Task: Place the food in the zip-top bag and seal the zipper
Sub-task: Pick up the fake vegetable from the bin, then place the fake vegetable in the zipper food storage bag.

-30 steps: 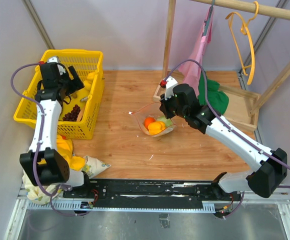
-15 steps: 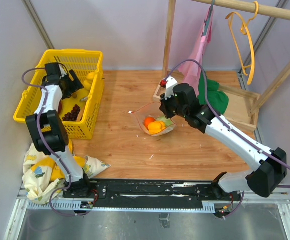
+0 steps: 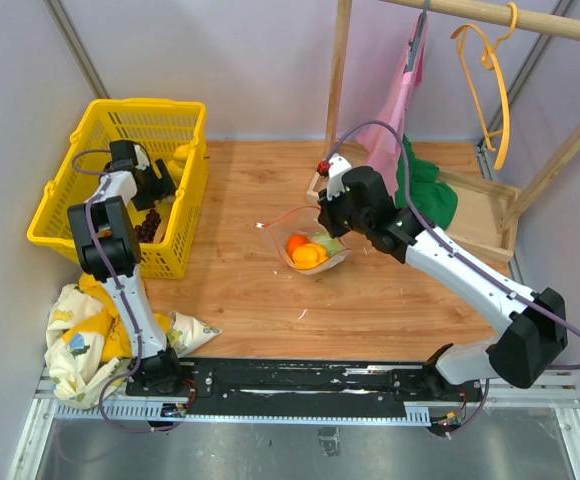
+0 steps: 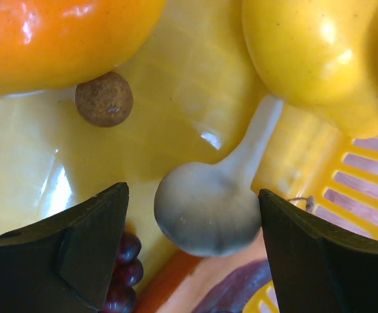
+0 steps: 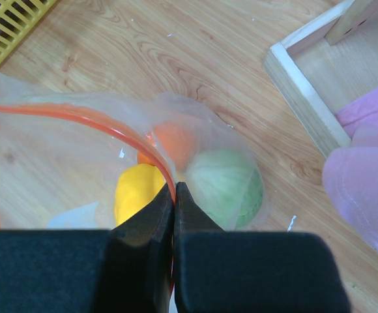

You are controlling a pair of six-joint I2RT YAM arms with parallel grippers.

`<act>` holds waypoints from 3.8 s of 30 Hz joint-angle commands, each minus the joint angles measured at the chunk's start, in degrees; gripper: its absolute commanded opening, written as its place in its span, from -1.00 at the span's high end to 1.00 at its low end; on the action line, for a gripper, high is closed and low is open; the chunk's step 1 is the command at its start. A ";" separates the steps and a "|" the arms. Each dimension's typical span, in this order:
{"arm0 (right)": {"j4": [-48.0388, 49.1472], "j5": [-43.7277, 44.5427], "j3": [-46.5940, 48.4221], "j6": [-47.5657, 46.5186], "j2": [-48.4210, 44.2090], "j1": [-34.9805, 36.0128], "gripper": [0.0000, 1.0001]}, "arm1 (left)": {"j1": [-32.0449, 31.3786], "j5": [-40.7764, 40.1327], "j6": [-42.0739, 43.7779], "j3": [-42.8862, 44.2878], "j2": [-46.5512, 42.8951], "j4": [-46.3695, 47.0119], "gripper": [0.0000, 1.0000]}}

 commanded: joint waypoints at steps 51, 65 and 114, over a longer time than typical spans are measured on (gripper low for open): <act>-0.10 -1.98 1.57 0.16 1.37 -1.18 0.99 | 0.80 -8.83 -0.21 2.54 -9.53 -0.13 0.49; 0.68 -2.15 0.98 0.78 -0.79 -1.13 0.99 | -3.05 -9.19 1.34 -2.25 -29.76 -0.80 0.48; 2.13 -0.49 -1.42 2.82 -3.58 -1.17 0.99 | -68.52 -12.33 15.62 -18.52 -49.56 -2.69 0.53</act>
